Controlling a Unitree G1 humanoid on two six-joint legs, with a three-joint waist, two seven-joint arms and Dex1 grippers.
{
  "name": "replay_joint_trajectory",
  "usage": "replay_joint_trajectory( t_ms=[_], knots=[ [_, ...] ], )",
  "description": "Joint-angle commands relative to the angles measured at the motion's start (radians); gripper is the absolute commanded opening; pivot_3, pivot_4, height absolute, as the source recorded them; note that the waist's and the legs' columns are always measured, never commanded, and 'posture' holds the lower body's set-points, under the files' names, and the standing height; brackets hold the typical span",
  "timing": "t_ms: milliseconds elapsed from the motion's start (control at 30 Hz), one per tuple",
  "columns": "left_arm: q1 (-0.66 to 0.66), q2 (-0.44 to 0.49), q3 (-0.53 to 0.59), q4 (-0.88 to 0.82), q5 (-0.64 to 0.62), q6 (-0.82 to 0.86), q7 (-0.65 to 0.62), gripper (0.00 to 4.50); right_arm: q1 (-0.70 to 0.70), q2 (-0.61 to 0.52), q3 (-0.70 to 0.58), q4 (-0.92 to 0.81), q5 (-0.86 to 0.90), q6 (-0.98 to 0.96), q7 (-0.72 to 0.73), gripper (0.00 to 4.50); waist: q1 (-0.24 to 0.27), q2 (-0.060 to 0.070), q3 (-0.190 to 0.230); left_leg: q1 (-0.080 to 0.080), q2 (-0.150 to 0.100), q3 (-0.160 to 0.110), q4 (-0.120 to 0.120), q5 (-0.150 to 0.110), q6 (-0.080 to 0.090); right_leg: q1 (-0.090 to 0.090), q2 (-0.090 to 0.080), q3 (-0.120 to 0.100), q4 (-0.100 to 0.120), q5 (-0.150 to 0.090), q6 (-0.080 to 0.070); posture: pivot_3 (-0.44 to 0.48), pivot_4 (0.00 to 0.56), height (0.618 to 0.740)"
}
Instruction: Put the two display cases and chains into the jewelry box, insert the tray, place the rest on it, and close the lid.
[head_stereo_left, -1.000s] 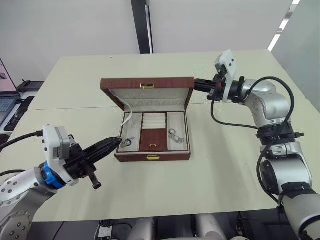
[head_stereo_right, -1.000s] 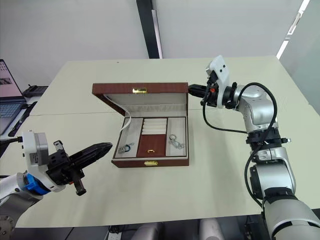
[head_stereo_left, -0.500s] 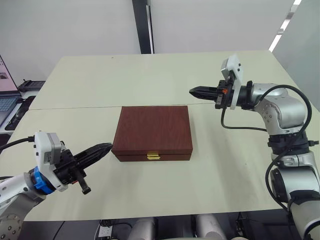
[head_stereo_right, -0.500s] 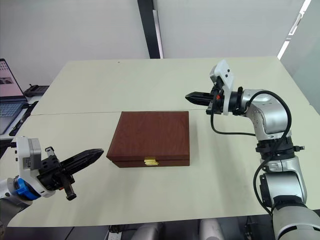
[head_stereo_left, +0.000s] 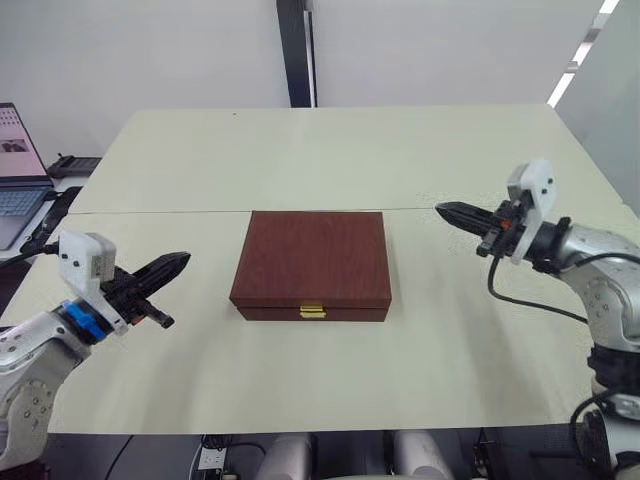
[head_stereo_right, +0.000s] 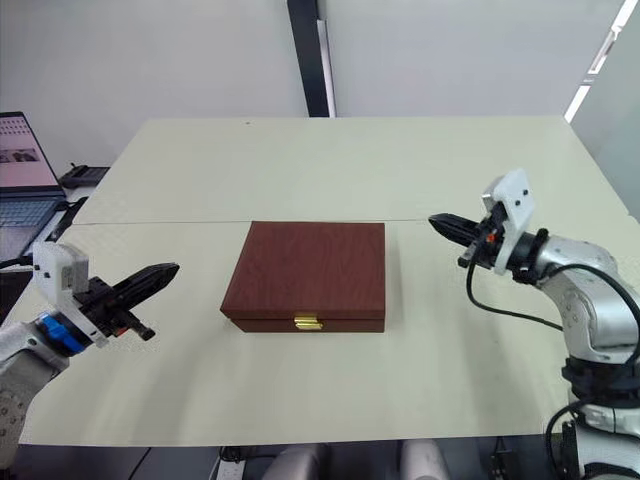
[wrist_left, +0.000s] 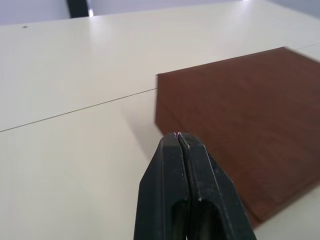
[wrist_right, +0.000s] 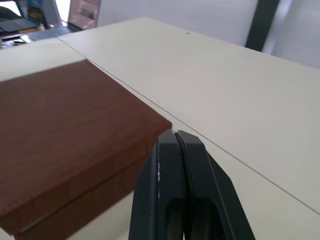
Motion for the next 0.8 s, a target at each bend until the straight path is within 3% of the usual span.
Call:
replay_joint_trajectory(
  t_ms=[33,267,433,800],
  knots=[
    [-0.056,-0.031,-0.056,0.068,0.129,-0.064,0.085,0.0,0.141,-0.016,-0.051,-0.062,-0.069,-0.125,-0.046,0.01,0.001,-0.001,0.0,0.0,0.0,0.0,0.0,0.0,0.0,0.0,0.0,0.0,0.0,0.0,0.0,0.0,0.15,0.74],
    [-0.091,-0.104,-0.105,0.21,0.282,-0.204,0.144,0.0,0.277,0.053,-0.057,0.081,-0.221,-0.372,-0.211,0.01,-0.007,-0.002,0.0,0.002,0.001,0.002,0.0,0.0,0.0,0.0,0.002,0.003,0.0,0.001,0.001,0.0,0.15,0.74],
    [-0.086,-0.137,-0.11,0.285,0.344,-0.289,0.172,0.0,0.27,0.074,-0.032,0.178,-0.299,-0.486,-0.283,0.01,-0.004,-0.002,0.0,0.002,0.0,0.002,0.0,0.0,0.0,0.0,0.002,0.003,0.0,0.001,0.001,0.0,0.15,0.74],
    [-0.06,-0.187,-0.075,0.274,0.354,-0.339,0.207,0.0,0.208,0.075,-0.006,0.294,-0.361,-0.607,-0.349,0.01,-0.004,-0.002,0.0,0.001,0.001,0.002,0.001,0.0,0.0,0.0,0.002,0.003,0.001,0.001,0.001,0.0,0.15,0.74]
  ],
)
